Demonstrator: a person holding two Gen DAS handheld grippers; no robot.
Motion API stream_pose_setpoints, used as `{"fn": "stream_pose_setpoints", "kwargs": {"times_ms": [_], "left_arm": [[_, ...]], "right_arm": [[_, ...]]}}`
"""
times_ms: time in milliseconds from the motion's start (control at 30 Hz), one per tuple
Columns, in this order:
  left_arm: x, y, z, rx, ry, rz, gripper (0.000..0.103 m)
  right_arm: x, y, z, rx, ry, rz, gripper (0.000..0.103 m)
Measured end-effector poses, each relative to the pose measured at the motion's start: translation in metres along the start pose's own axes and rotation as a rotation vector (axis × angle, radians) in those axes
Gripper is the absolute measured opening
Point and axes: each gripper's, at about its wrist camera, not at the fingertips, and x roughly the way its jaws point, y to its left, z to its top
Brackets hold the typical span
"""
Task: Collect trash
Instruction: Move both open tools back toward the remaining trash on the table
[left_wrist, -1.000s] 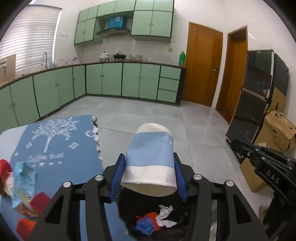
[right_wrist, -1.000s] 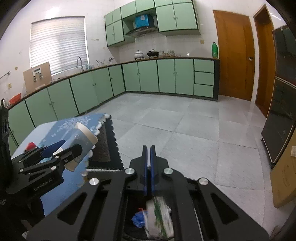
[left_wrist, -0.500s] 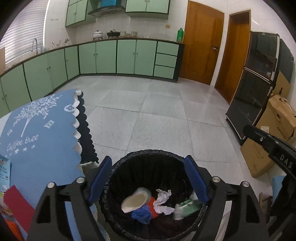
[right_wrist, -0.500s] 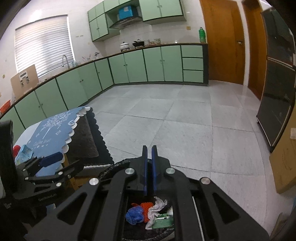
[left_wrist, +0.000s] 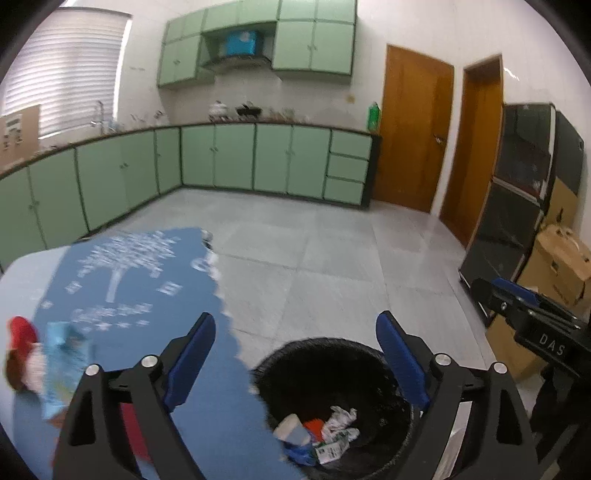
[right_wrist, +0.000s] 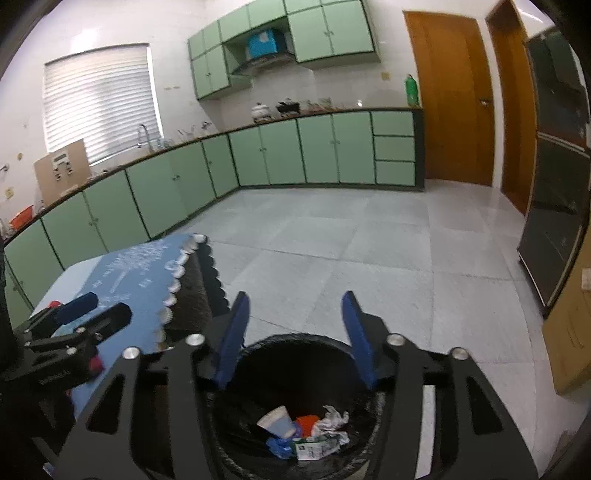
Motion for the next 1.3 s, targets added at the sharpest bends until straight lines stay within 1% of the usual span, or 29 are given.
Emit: {"fn": "stream_pose_setpoints", "kwargs": {"times_ms": [67, 133, 200, 267, 533, 700, 800, 933, 1167, 1300], "left_arm": [[-0.019, 0.015, 0.001, -0.012, -0.025, 0.030, 0.088], [-0.034, 0.029, 0.002, -0.024, -0.041, 0.057, 0.089], [-0.049, 0.046, 0.002, -0.042, -0.055, 0.090, 0.089], [-0.059, 0.057, -0.001, -0.050, -0.063, 0.116, 0.089], [-0.099, 0.100, -0.025, -0.063, -0.088, 0.238, 0.089], [-0.112, 0.125, -0.051, -0.084, -0.064, 0.311, 0.089], [-0.117, 0.138, -0.065, -0.101, -0.042, 0.335, 0.089], [-0.122, 0.150, -0.080, -0.123, -0.018, 0.365, 0.089], [-0.131, 0.166, -0.093, -0.146, -0.012, 0.415, 0.089], [-0.133, 0.175, -0.099, -0.152, -0.005, 0.435, 0.089]], "right_arm": [[-0.007, 0.015, 0.003, -0.016, -0.016, 0.027, 0.067], [-0.013, 0.027, 0.006, -0.026, -0.029, 0.038, 0.080], [-0.017, 0.039, 0.007, -0.030, -0.039, 0.049, 0.084], [-0.019, 0.052, 0.007, -0.036, -0.041, 0.072, 0.086], [-0.022, 0.104, -0.008, -0.073, -0.036, 0.165, 0.086], [-0.020, 0.130, -0.021, -0.097, -0.020, 0.209, 0.086], [-0.017, 0.146, -0.028, -0.109, 0.000, 0.240, 0.085], [-0.015, 0.169, -0.040, -0.138, 0.022, 0.285, 0.081], [-0.014, 0.196, -0.057, -0.207, 0.057, 0.373, 0.076], [-0.012, 0.210, -0.069, -0.220, 0.087, 0.421, 0.073]]}}
